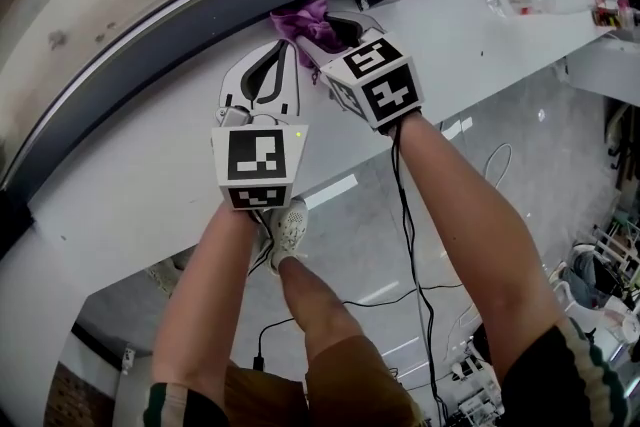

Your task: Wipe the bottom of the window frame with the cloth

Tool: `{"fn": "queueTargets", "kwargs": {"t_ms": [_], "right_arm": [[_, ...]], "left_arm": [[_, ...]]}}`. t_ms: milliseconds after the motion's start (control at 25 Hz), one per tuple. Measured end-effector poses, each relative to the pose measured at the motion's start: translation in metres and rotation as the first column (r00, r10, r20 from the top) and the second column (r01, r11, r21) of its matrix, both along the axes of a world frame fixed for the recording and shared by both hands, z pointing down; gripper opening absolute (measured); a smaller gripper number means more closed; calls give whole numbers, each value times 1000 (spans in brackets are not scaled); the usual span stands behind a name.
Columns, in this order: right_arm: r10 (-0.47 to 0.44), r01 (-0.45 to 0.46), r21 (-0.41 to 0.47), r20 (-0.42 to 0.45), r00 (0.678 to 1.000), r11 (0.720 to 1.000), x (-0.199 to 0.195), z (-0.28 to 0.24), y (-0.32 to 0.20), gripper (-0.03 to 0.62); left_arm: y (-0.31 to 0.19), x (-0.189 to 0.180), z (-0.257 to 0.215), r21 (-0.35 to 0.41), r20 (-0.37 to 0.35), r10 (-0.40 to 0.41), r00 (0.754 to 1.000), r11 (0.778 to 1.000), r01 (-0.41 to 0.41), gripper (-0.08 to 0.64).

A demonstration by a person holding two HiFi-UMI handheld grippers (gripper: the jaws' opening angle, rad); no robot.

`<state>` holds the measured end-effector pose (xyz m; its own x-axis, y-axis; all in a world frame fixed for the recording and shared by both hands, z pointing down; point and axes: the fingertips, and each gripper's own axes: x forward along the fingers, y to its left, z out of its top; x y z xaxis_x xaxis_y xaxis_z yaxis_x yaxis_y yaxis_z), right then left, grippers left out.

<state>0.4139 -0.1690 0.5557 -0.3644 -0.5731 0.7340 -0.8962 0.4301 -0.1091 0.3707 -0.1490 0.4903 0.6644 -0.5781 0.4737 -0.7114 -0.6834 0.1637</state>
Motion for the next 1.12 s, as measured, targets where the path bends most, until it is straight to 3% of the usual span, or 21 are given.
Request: {"fn": "queueTargets", "kwargs": {"t_ms": [480, 680, 840, 1120], "right_arm": [[44, -42, 24, -104, 994, 999, 43, -1, 0, 166], [81, -78, 23, -143, 986, 997, 49, -2, 5, 166], [188, -189, 0, -104, 977, 982, 68, 0, 10, 166], [167, -168, -10, -81, 983, 986, 66, 2, 9, 166]], "left_arm": [[-3, 23, -23, 51, 1, 16, 1000, 999, -16, 9], [-5, 31, -25, 11, -38, 1, 999, 1000, 0, 9], [-7, 31, -21, 2, -33, -4, 999, 1000, 4, 9], [-1, 38, -11, -12, -16, 16, 1000, 1000, -16, 9]]}}
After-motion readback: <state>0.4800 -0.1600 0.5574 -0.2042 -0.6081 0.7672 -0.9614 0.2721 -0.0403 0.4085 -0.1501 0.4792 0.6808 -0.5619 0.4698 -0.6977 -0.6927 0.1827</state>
